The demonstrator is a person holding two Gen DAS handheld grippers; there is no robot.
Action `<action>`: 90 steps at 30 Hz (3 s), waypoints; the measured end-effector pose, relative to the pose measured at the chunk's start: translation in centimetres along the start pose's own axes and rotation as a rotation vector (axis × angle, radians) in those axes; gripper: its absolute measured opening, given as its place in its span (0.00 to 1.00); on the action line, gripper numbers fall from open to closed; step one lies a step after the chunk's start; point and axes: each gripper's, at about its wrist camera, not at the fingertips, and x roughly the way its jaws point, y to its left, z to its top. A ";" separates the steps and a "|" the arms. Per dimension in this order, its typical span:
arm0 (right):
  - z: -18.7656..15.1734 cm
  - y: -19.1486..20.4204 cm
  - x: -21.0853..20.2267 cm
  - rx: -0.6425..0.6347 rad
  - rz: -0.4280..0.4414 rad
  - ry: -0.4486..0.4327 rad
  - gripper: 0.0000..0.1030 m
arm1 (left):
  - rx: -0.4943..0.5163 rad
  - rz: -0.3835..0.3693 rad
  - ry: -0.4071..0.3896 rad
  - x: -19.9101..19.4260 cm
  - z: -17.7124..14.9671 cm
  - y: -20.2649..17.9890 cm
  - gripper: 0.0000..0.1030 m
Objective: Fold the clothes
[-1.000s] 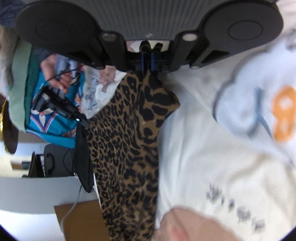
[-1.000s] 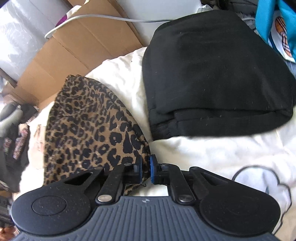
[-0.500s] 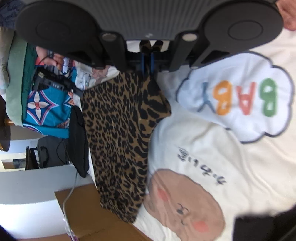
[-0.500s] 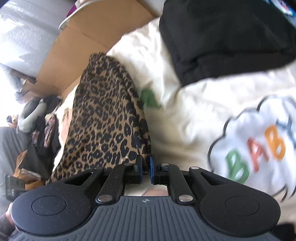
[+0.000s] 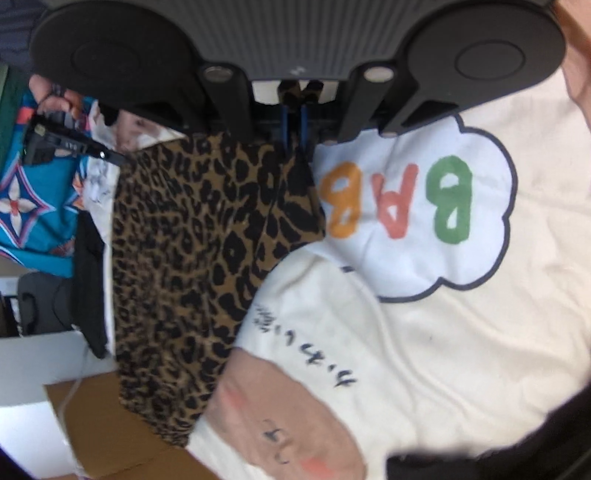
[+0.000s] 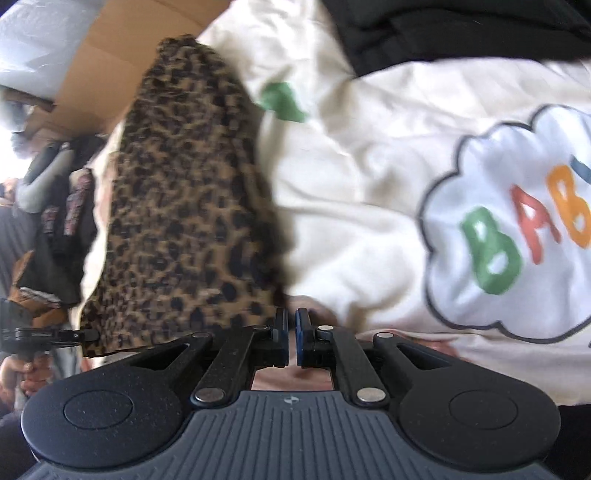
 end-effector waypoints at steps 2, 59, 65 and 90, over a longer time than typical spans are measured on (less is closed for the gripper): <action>-0.3 -0.3 0.1 0.010 0.006 -0.018 0.04 | -0.005 0.003 0.005 0.5 0.0 0.2 0.07; -1.8 1.4 2.5 0.023 0.188 0.255 0.06 | 0.082 -0.047 0.094 -0.5 -3.1 1.8 0.07; -2.0 1.5 1.5 0.019 0.224 0.234 0.06 | 0.078 -0.118 0.068 -2.4 -3.3 1.4 0.07; -3.1 2.6 -0.9 -0.055 0.293 0.244 0.06 | 0.084 -0.132 0.098 -4.7 -6.0 1.5 0.07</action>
